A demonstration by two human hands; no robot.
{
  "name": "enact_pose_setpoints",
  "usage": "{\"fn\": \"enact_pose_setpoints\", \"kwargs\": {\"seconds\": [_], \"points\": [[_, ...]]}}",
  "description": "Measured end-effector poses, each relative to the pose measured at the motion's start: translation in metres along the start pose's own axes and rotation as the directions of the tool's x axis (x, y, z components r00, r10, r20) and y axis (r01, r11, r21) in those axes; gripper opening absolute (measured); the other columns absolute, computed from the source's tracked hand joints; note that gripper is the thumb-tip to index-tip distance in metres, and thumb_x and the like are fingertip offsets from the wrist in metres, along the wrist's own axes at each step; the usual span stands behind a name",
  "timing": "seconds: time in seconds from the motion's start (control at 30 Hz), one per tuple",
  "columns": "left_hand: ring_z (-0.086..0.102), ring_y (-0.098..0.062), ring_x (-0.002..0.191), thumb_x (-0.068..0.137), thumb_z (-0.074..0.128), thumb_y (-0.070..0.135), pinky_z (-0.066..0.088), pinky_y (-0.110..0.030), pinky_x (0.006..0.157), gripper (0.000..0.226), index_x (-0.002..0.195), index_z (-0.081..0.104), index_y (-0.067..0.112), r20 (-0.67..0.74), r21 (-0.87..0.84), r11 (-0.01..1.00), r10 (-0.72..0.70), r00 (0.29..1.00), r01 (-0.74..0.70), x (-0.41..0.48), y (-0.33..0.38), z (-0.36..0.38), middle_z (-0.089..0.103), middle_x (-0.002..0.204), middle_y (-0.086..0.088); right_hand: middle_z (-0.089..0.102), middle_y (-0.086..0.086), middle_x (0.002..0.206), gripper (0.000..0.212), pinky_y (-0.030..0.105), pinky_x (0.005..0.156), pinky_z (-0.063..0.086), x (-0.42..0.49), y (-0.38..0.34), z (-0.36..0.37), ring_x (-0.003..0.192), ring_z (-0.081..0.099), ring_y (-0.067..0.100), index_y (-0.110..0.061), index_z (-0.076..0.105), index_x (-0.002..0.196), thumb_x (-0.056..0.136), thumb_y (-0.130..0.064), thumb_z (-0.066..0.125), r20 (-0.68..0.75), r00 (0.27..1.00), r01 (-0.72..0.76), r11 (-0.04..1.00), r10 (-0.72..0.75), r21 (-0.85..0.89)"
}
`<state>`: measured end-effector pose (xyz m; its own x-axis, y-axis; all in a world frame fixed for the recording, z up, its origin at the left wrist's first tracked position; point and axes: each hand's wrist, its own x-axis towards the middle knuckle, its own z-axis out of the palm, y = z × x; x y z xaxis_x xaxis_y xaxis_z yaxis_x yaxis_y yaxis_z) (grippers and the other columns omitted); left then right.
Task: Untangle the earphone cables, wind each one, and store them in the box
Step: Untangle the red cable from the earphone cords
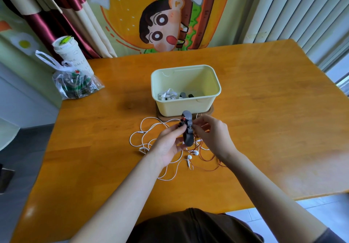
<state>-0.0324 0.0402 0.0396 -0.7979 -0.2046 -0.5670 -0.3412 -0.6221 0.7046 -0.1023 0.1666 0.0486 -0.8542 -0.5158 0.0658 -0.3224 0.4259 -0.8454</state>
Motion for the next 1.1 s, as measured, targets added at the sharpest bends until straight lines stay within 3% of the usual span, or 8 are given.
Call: {"fn": "enact_pose_setpoints", "kwargs": {"seconds": [0.07, 0.4, 0.67, 0.77, 0.87, 1.0, 1.1], "points": [[0.061, -0.018, 0.08, 0.093, 0.058, 0.015, 0.05, -0.026, 0.055, 0.018, 0.11, 0.063, 0.016, -0.013, 0.023, 1.0, 0.017, 1.0, -0.016, -0.001, 0.001, 0.001, 0.068, 0.09, -0.003, 0.059, -0.017, 0.073, 0.009, 0.006, 0.061, 0.043, 0.0, 0.0, 0.0, 0.069, 0.057, 0.0, -0.016, 0.064, 0.084, 0.086, -0.008, 0.065, -0.001, 1.0, 0.009, 1.0, -0.009, 0.003], [0.061, -0.021, 0.082, 0.091, 0.06, 0.017, 0.051, -0.029, 0.06, 0.02, 0.111, 0.064, 0.017, -0.004, 0.045, 0.998, 0.046, 0.999, -0.046, -0.004, 0.008, 0.002, 0.066, 0.09, -0.004, 0.062, -0.01, 0.077, 0.008, 0.017, 0.064, 0.051, -0.001, -0.001, 0.004, 0.074, 0.063, 0.01, -0.015, 0.062, 0.086, 0.088, -0.008, 0.061, 0.01, 1.0, 0.005, 1.0, -0.005, 0.031], [0.061, -0.023, 0.081, 0.088, 0.065, 0.027, 0.053, -0.032, 0.063, 0.017, 0.101, 0.065, 0.016, -0.112, 0.022, 1.0, 0.013, 0.994, -0.01, -0.002, 0.012, 0.002, 0.064, 0.093, -0.007, 0.063, -0.004, 0.085, 0.008, 0.009, 0.062, 0.046, -0.005, -0.005, 0.009, 0.072, 0.059, 0.0, -0.019, 0.061, 0.093, 0.089, -0.012, 0.061, 0.051, 0.998, 0.028, 0.998, -0.03, 0.057], [0.063, -0.023, 0.082, 0.088, 0.065, 0.028, 0.053, -0.03, 0.059, 0.023, 0.107, 0.066, 0.014, -0.144, 0.007, 1.0, 0.006, 0.99, -0.005, -0.003, 0.013, 0.001, 0.066, 0.094, -0.01, 0.058, -0.011, 0.089, 0.026, 0.006, 0.064, 0.045, -0.009, -0.009, 0.012, 0.075, 0.057, -0.006, -0.019, 0.058, 0.104, 0.082, -0.022, 0.072, 0.132, 0.991, 0.027, 0.998, -0.035, 0.063], [0.062, -0.022, 0.08, 0.089, 0.064, 0.028, 0.051, -0.029, 0.059, 0.022, 0.107, 0.067, 0.016, -0.194, 0.012, 1.0, -0.015, 0.981, 0.018, -0.004, 0.011, 0.002, 0.067, 0.091, -0.01, 0.053, -0.008, 0.097, 0.046, 0.01, 0.073, 0.049, -0.011, -0.009, 0.017, 0.083, 0.057, 0.003, -0.013, 0.055, 0.114, 0.075, -0.022, 0.079, 0.153, 0.986, 0.075, 0.997, -0.069, -0.035], [0.063, -0.024, 0.089, 0.09, 0.063, 0.028, 0.051, -0.031, 0.058, 0.023, 0.109, 0.066, 0.015, -0.246, 0.057, 0.998, -0.019, 0.969, 0.034, -0.004, 0.009, 0.002, 0.066, 0.103, -0.012, 0.054, 0.001, 0.111, 0.045, 0.024, 0.082, 0.052, -0.012, -0.011, 0.019, 0.092, 0.057, 0.015, -0.012, 0.053, 0.119, 0.079, -0.019, 0.074, 0.185, 0.98, 0.09, 0.991, -0.07, -0.098], [0.063, -0.026, 0.092, 0.088, 0.066, 0.03, 0.054, -0.033, 0.062, 0.023, 0.105, 0.067, 0.015, -0.25, 0.068, 0.997, -0.024, 0.968, 0.043, -0.004, 0.01, 0.002, 0.067, 0.102, -0.011, 0.053, -0.002, 0.106, 0.039, 0.01, 0.075, 0.047, -0.013, -0.014, 0.017, 0.088, 0.055, 0.011, -0.011, 0.056, 0.118, 0.082, -0.013, 0.07, 0.177, 0.982, 0.079, 0.994, -0.065, -0.075]]}}
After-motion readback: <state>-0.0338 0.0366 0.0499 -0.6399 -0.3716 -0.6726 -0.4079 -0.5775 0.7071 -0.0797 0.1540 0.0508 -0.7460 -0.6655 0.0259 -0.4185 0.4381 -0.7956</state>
